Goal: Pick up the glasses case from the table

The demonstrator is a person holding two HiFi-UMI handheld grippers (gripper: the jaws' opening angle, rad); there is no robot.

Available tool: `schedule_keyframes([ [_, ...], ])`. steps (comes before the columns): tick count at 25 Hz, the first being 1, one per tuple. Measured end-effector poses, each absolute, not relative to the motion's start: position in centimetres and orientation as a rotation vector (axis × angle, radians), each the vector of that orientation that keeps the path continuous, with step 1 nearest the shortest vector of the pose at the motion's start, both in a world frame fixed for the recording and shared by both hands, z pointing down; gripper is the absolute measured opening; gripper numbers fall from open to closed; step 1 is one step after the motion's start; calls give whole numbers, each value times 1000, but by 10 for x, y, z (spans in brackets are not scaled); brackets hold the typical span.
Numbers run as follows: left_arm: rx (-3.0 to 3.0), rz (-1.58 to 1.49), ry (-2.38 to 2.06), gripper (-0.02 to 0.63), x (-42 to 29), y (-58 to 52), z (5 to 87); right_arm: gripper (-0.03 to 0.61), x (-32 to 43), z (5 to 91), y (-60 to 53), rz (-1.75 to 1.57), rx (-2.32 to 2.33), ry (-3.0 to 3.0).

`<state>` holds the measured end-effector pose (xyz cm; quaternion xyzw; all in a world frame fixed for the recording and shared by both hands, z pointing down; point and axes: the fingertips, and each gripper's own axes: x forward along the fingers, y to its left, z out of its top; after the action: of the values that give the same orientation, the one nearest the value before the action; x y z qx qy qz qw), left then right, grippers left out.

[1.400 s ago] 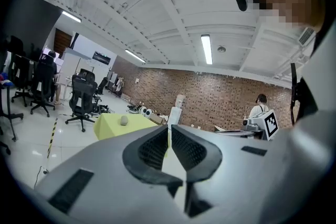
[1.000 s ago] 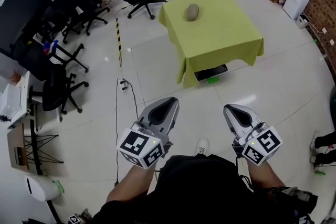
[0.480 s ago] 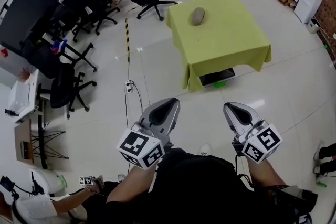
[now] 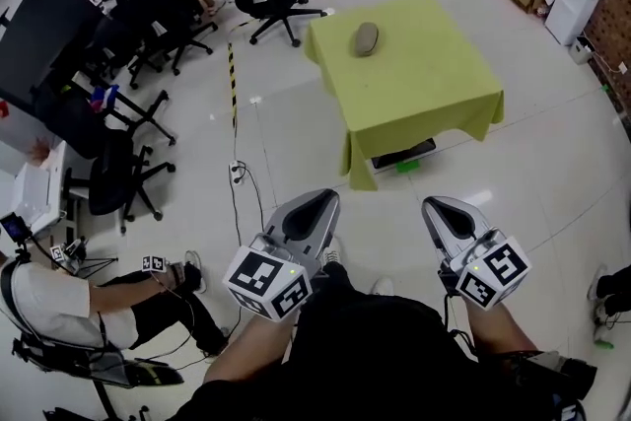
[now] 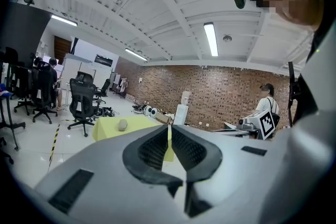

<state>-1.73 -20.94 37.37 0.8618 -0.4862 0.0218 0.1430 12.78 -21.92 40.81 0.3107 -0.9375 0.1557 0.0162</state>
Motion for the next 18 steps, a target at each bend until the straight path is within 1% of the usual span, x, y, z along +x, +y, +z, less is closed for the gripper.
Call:
schedule_keyframes([
  [10,2507,10,-1367,26,-44,-247,377,2,106,409,-249,454,1013,-2877],
  [18,2518,-22,-1343,26,-88,-298,379,2,63,404,-300,413,1030,-2856],
])
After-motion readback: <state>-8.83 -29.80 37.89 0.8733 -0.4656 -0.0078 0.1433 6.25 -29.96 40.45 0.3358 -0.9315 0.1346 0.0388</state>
